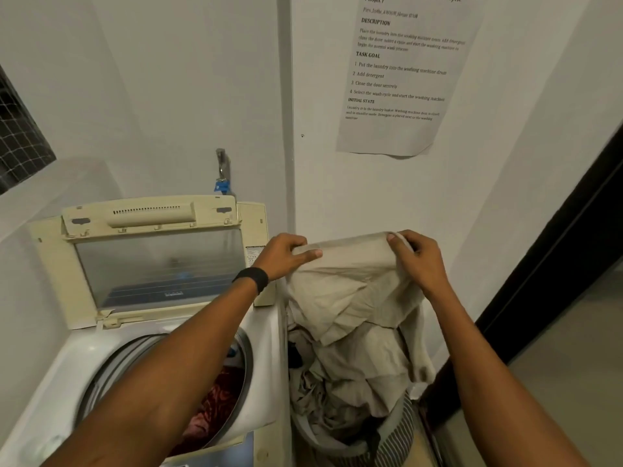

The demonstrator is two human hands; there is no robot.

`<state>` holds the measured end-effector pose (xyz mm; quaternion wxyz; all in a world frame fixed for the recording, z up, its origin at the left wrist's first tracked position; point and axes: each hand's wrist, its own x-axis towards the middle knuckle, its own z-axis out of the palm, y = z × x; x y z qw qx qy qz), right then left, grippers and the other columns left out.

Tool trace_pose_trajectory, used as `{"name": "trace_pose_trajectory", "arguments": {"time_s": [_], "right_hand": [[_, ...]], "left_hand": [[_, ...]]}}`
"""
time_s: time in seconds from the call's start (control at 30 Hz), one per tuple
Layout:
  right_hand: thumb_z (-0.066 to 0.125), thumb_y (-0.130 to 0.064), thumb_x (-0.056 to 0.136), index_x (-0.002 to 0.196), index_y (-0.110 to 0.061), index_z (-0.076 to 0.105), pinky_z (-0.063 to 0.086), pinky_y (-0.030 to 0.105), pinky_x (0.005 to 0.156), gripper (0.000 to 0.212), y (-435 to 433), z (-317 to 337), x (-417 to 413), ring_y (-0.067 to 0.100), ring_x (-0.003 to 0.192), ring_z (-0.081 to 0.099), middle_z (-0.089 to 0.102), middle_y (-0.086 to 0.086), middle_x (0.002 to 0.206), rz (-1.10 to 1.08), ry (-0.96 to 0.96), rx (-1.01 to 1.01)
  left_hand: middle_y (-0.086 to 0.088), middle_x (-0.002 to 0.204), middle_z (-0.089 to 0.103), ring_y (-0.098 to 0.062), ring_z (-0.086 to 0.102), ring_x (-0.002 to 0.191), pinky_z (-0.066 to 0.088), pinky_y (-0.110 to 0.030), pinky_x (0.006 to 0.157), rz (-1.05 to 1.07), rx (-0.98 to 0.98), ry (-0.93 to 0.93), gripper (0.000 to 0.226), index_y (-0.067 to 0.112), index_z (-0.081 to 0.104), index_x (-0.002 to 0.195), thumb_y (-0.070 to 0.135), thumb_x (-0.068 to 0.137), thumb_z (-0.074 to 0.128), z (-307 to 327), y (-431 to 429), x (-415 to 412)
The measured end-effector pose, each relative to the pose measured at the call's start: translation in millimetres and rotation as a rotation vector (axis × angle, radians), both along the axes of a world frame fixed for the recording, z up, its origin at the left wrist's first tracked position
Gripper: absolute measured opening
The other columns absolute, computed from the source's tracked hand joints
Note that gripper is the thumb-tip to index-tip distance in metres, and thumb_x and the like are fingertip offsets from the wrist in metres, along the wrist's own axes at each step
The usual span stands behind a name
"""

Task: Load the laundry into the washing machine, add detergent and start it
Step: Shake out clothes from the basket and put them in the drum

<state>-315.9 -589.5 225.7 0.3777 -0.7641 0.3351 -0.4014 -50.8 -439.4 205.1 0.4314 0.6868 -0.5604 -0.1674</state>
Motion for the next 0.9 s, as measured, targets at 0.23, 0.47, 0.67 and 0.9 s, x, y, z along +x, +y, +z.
{"name": "trace_pose_trajectory", "arguments": {"time_s": [0.23, 0.47, 0.67, 0.9], "right_hand": [[0.06, -0.034, 0.101, 0.09, -0.013, 0.068, 0.042, 0.014, 0.072, 0.025, 2.2, -5.5, -1.8, 0.006, 0.08, 0.054, 0.062, 0.004, 0.097, -0.215, -0.147, 0.099], [0.063, -0.029, 0.1, 0.075, -0.017, 0.064, 0.041, 0.023, 0.067, 0.028, 24.4, -2.5, 15.3, 0.003, 0.067, 0.053, 0.06, -0.013, 0.069, -0.072, -0.142, 0.074], [0.065, -0.03, 0.101, 0.092, -0.019, 0.077, 0.047, 0.013, 0.072, 0.019, 55.7, -2.4, 49.8, -0.001, 0.079, 0.067, 0.075, -0.01, 0.085, 0.131, -0.108, 0.074], [0.061, -0.03, 0.103, 0.117, -0.016, 0.076, 0.052, 0.017, 0.084, 0.026, 52.1, -7.6, 47.0, 0.001, 0.099, 0.07, 0.076, -0.004, 0.11, 0.246, -0.015, 0.176]], "left_hand": [[0.0, 0.063, 0.037, -0.008, 0.036, 0.06, 0.03, -0.023, 0.057, 0.187, -0.143, 0.22, 0.05, 0.014, 0.048, 0.066, 0.044, 0.083, 0.083, -0.4, -5.8, 8.9], [0.002, 0.074, 0.04, -0.006, 0.04, 0.065, 0.035, -0.027, 0.065, 0.276, -0.224, 0.44, 0.034, 0.02, 0.04, 0.08, 0.035, 0.106, 0.055, -0.7, -17.7, -20.9], [0.005, 0.099, 0.06, 0.001, 0.056, 0.085, 0.043, -0.01, 0.074, 0.166, -0.165, 0.378, 0.029, 0.017, 0.055, 0.107, 0.036, 0.113, 0.034, -2.3, -40.3, -68.7], [-0.003, 0.118, 0.073, -0.014, 0.069, 0.109, 0.055, -0.027, 0.094, 0.088, 0.013, 0.687, 0.059, 0.02, 0.068, 0.121, 0.06, 0.107, 0.026, -9.0, -42.7, -80.4]]}}
